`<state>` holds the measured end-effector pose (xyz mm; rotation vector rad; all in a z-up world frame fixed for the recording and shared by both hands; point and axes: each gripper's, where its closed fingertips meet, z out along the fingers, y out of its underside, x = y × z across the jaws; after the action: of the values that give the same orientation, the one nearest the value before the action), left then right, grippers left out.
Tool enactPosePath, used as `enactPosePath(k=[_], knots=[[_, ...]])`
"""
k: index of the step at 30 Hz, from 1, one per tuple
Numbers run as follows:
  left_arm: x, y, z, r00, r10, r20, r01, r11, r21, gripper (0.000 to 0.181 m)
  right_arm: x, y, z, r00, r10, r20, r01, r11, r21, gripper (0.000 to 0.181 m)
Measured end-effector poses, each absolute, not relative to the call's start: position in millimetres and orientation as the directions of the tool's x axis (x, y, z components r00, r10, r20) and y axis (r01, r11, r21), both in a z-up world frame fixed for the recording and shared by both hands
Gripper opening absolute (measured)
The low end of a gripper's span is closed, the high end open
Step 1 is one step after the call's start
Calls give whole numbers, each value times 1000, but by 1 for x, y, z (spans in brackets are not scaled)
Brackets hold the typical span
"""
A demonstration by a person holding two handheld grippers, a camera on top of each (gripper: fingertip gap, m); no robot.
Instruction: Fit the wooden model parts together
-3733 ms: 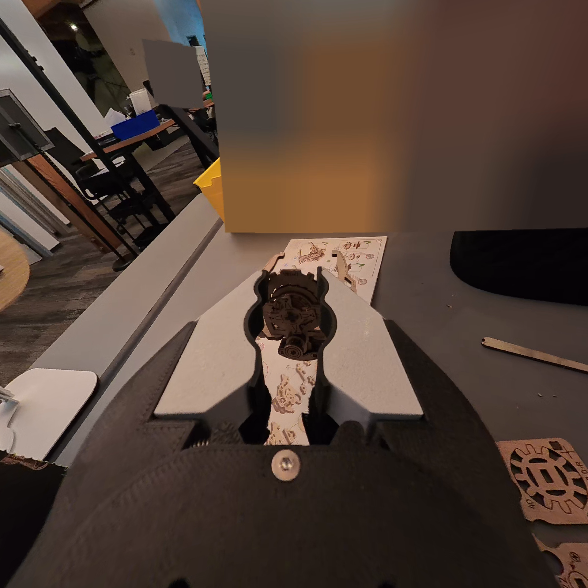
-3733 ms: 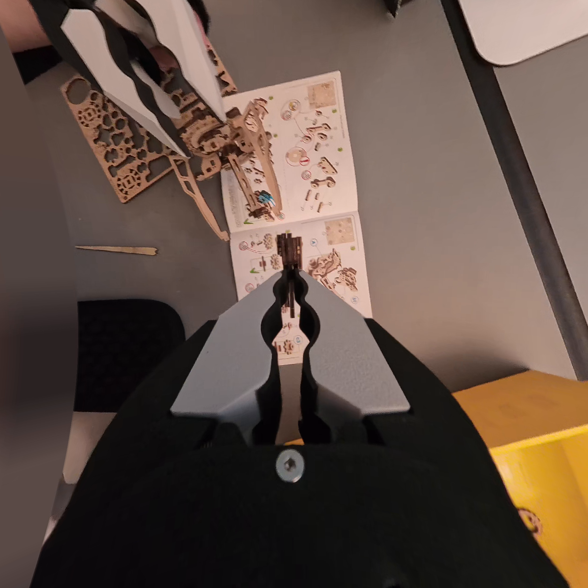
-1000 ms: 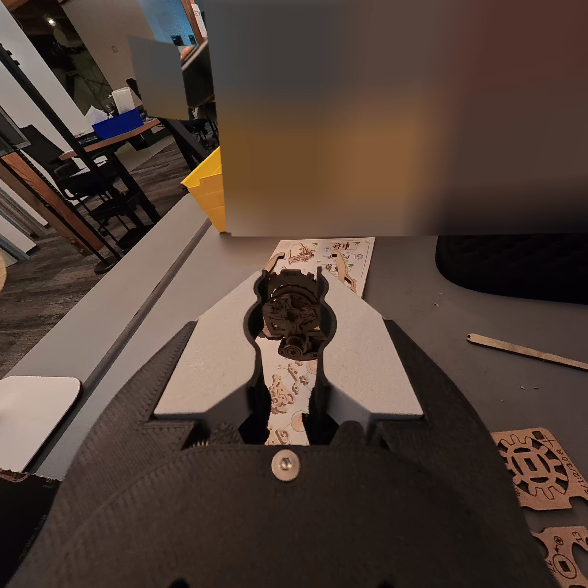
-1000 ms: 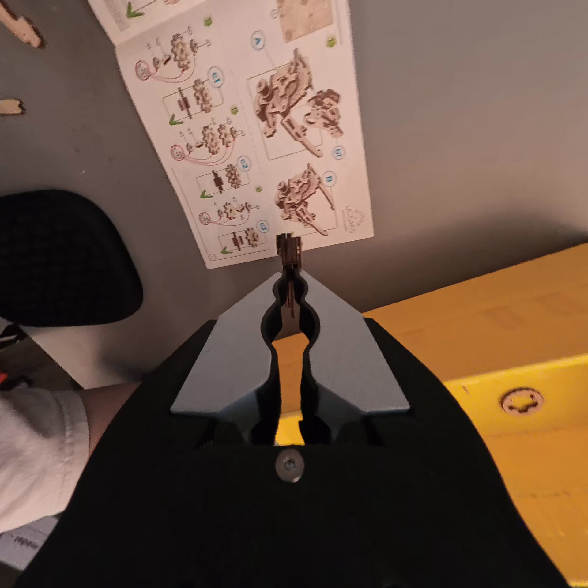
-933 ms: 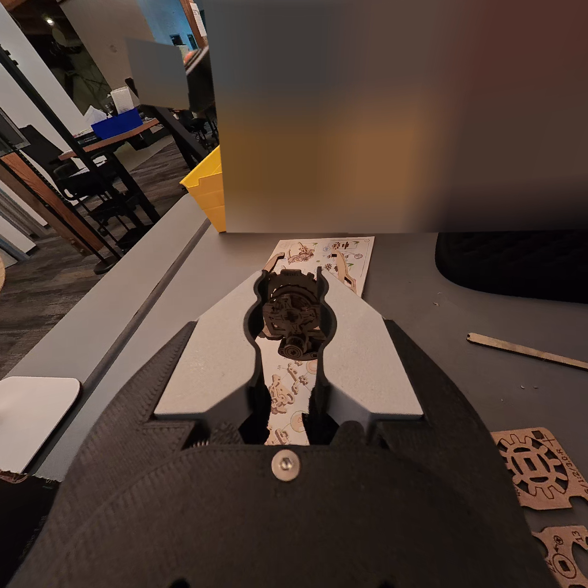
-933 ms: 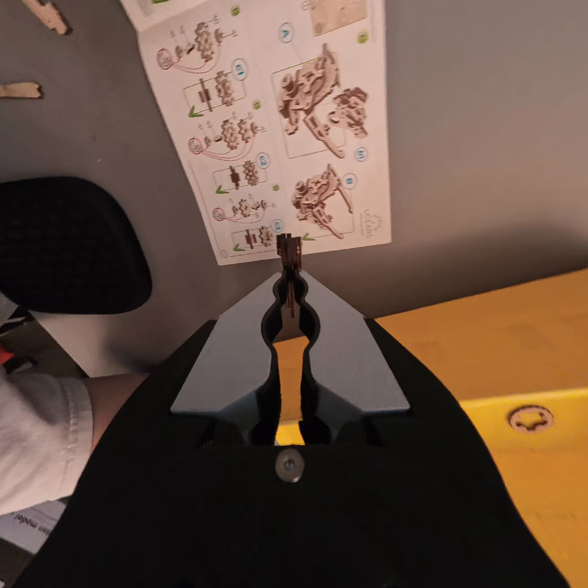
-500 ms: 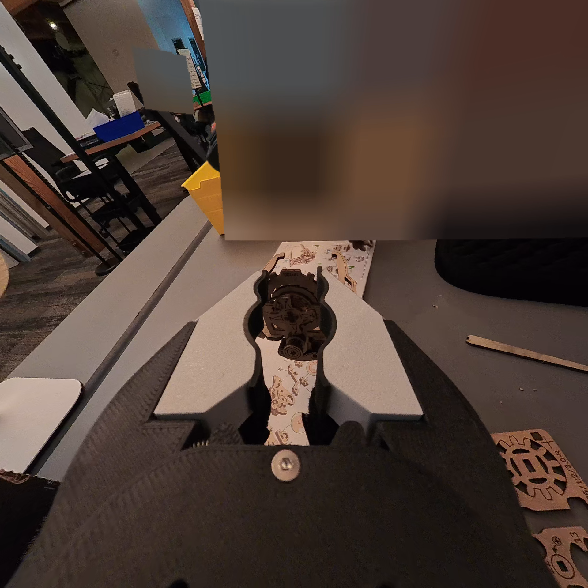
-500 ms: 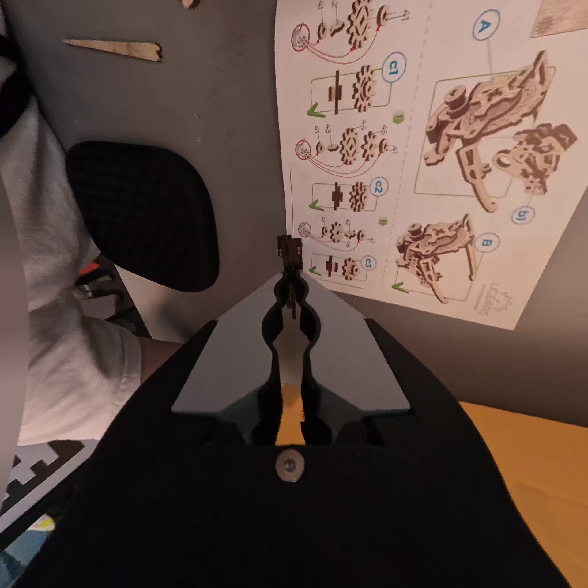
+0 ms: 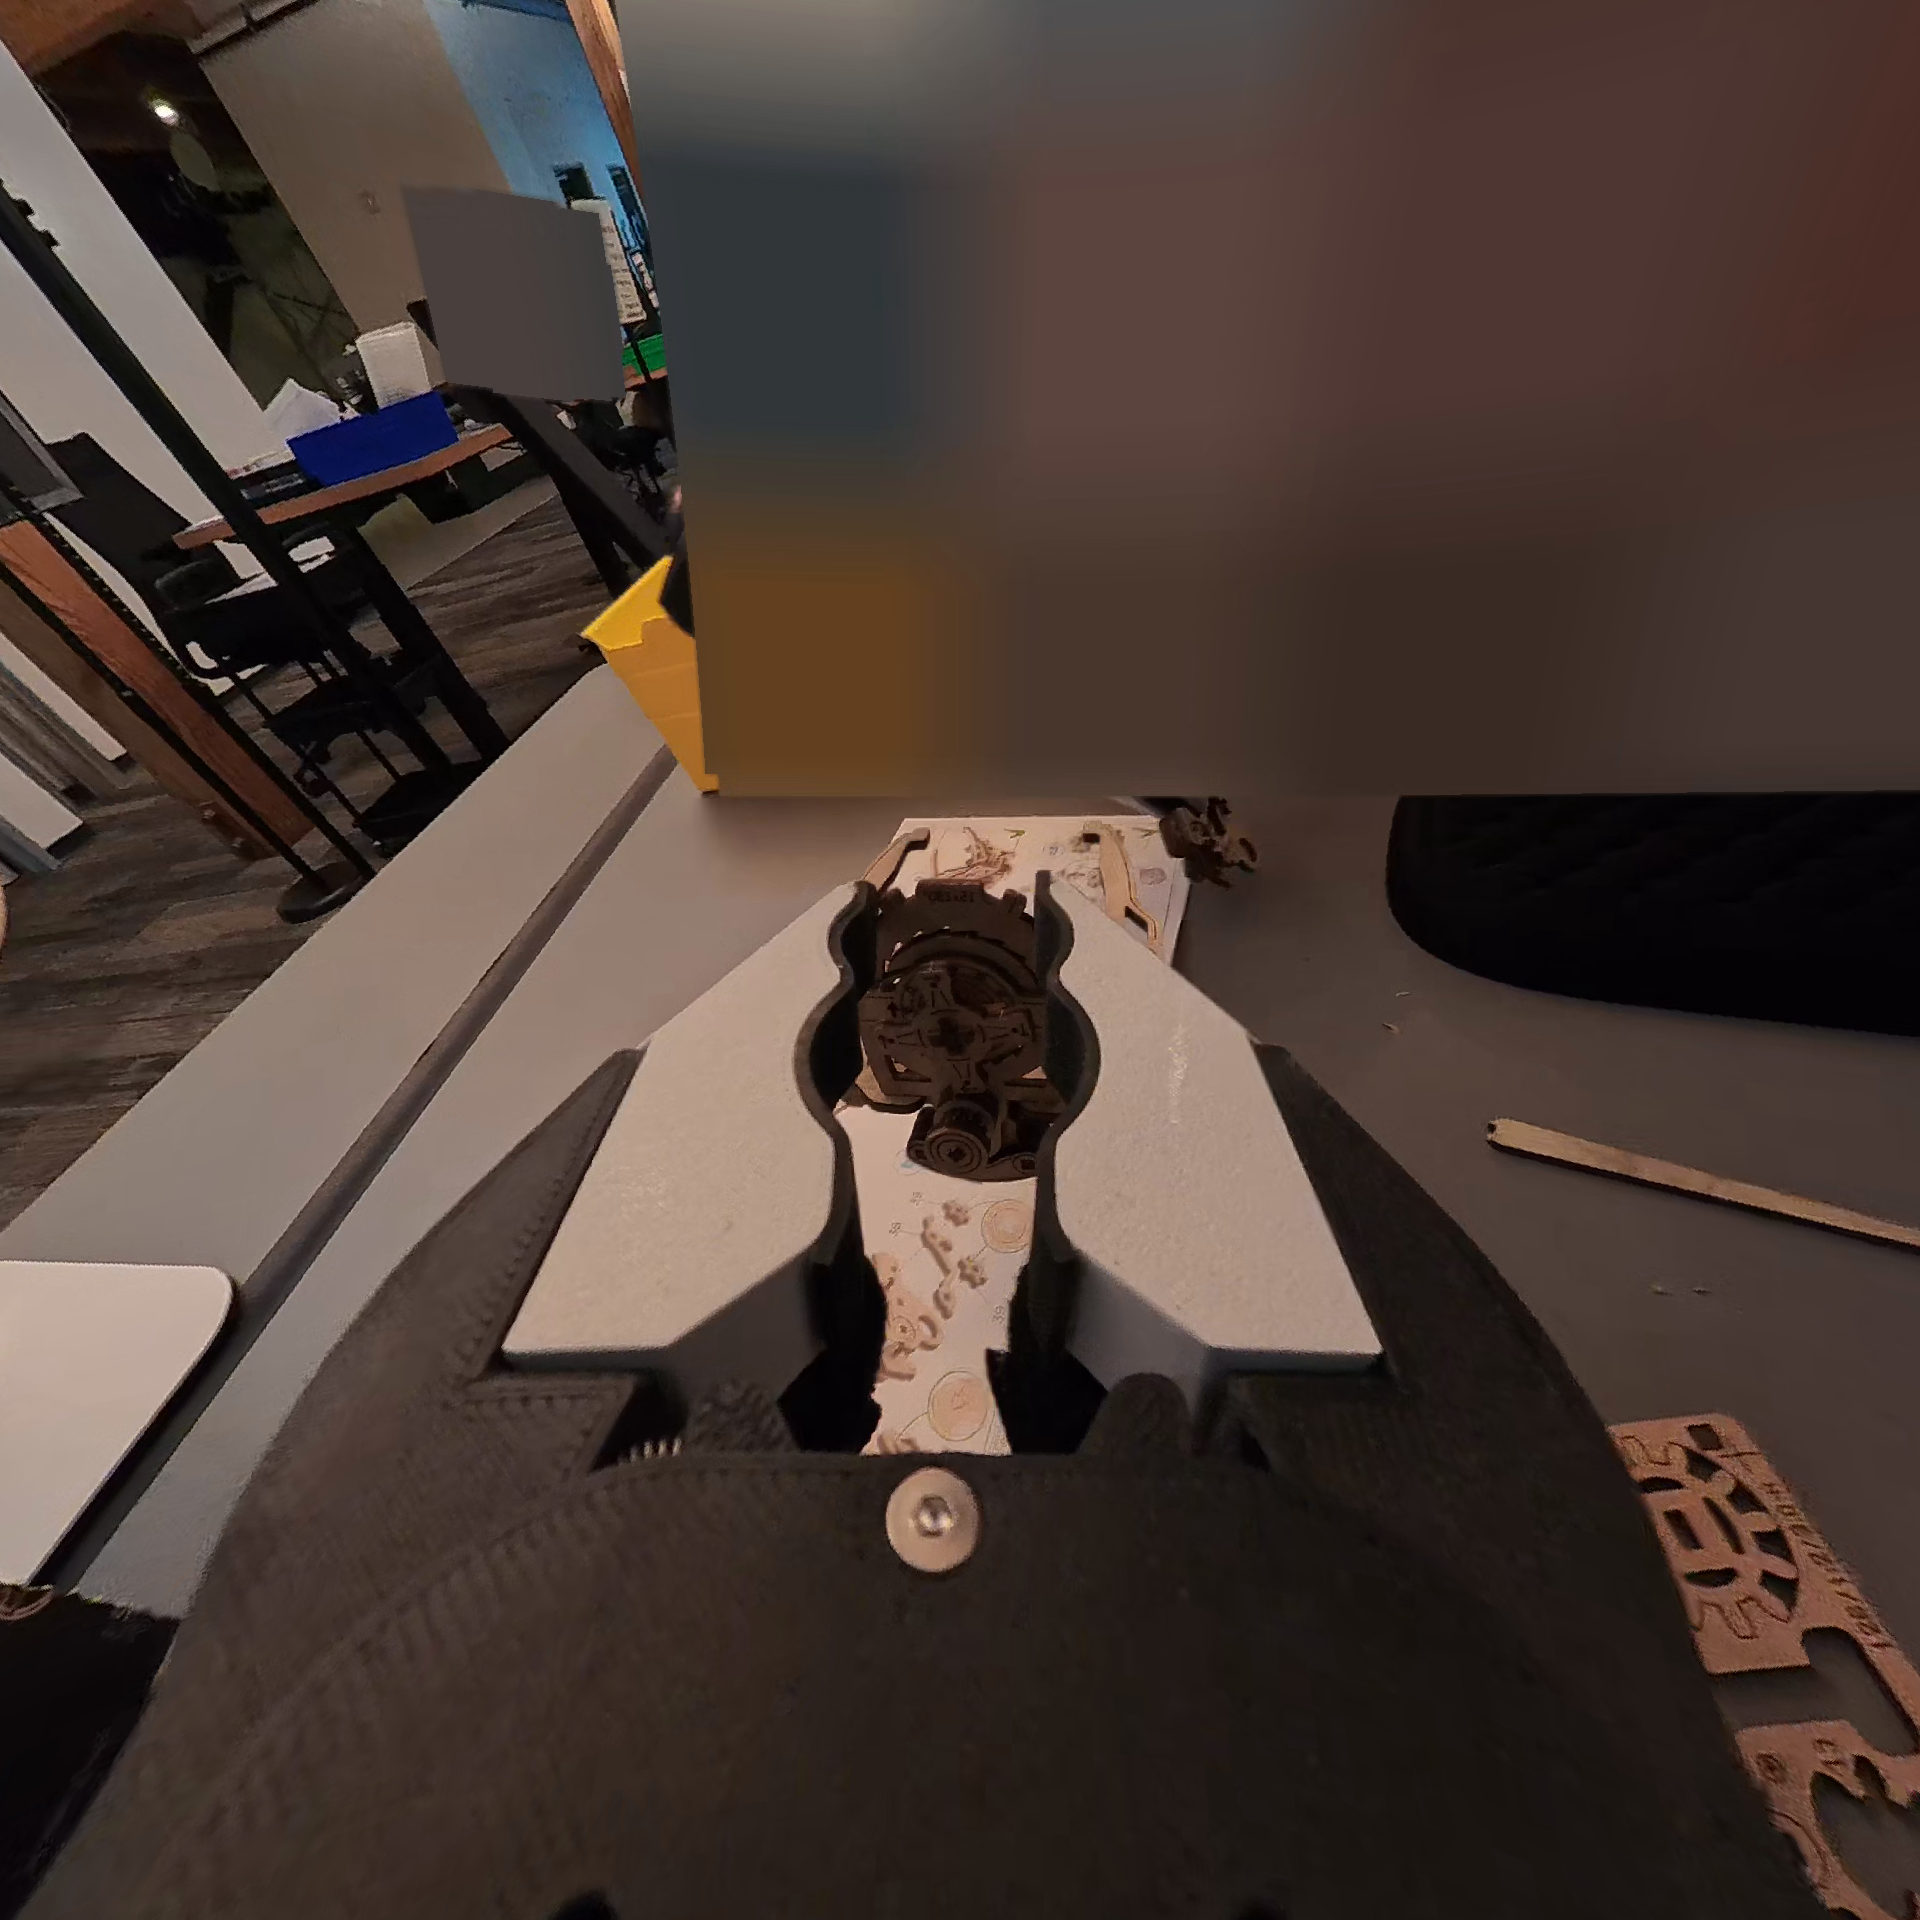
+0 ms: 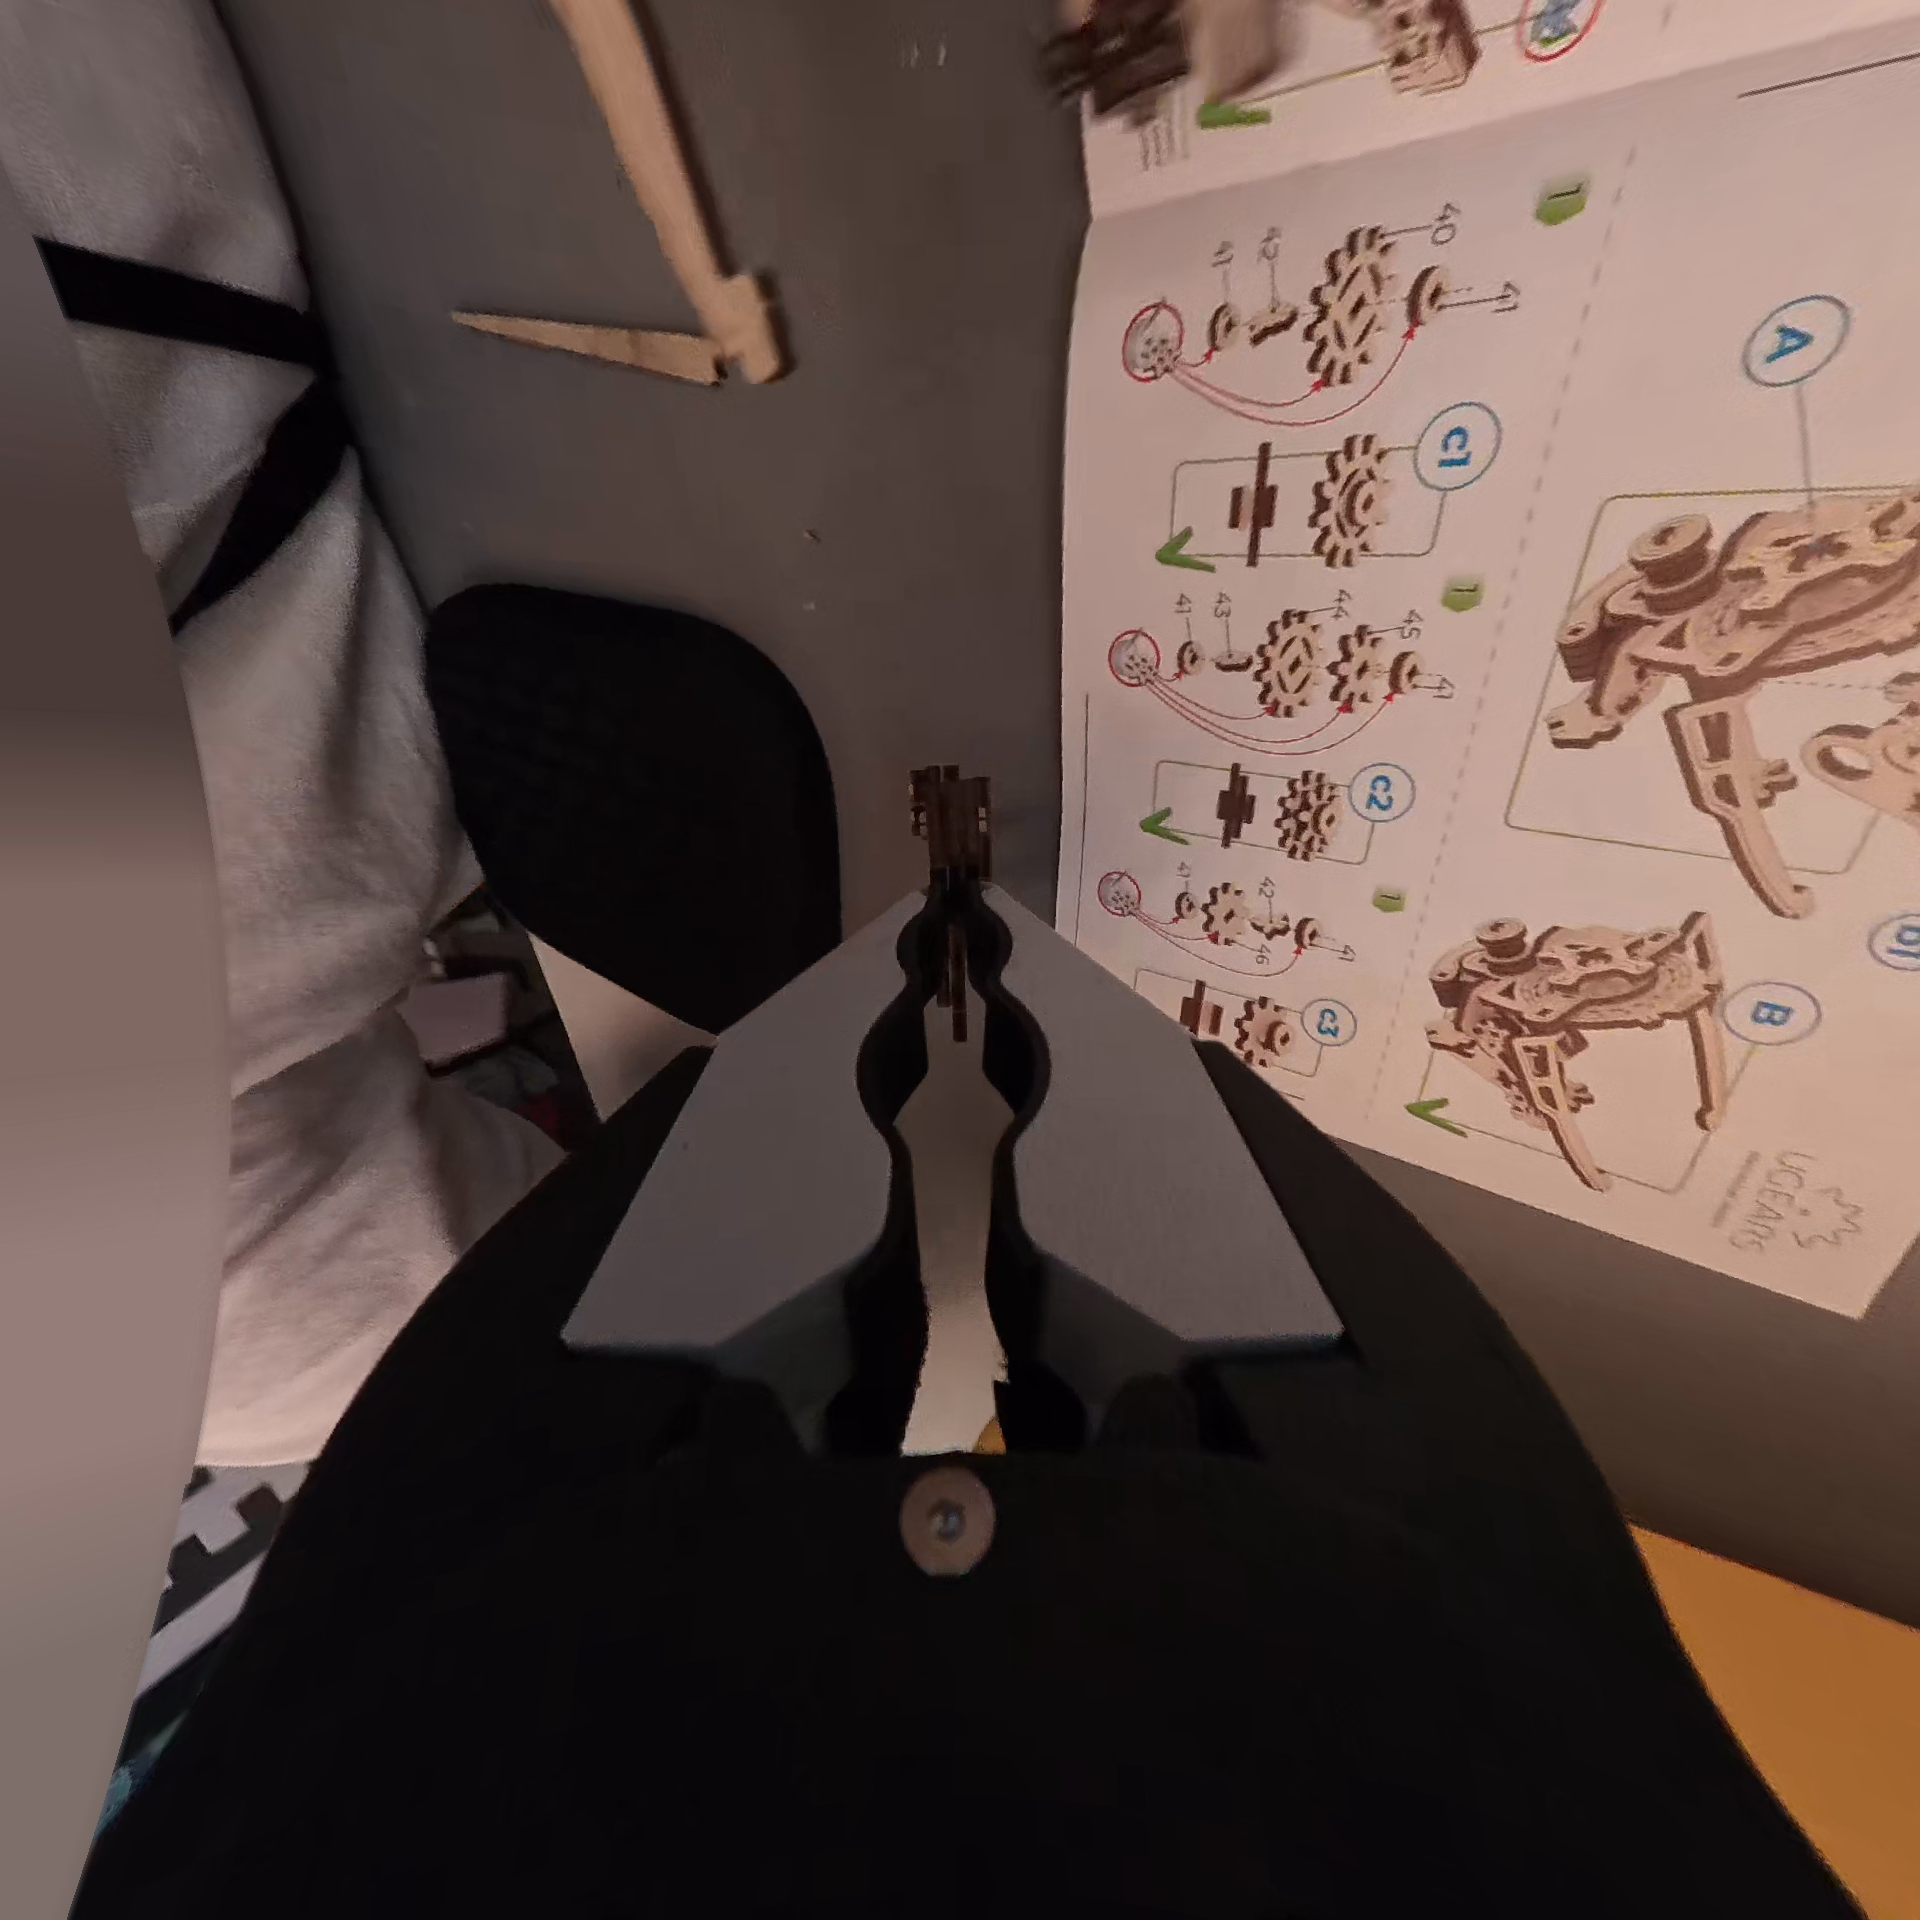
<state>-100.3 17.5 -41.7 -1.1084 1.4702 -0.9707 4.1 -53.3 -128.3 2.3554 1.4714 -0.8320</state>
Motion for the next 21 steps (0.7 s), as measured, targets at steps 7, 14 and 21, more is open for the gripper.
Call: enactPosePath(k=[7,14,21], knots=[[-104,15,-35,-100,-973,-209,-133,221,-966,28,-10,-56,-127,397,654,-643,785,-605,-130,1],[-100,9,-40,-125,-975,-185,-154,203,-967,28,-13,-70,-136,399,617,-678,753,-643,-142,1],[-95,10,-51,-115,-975,-192,-202,213,-956,28,-22,-65,-138,343,642,-686,805,-577,-138,2]])
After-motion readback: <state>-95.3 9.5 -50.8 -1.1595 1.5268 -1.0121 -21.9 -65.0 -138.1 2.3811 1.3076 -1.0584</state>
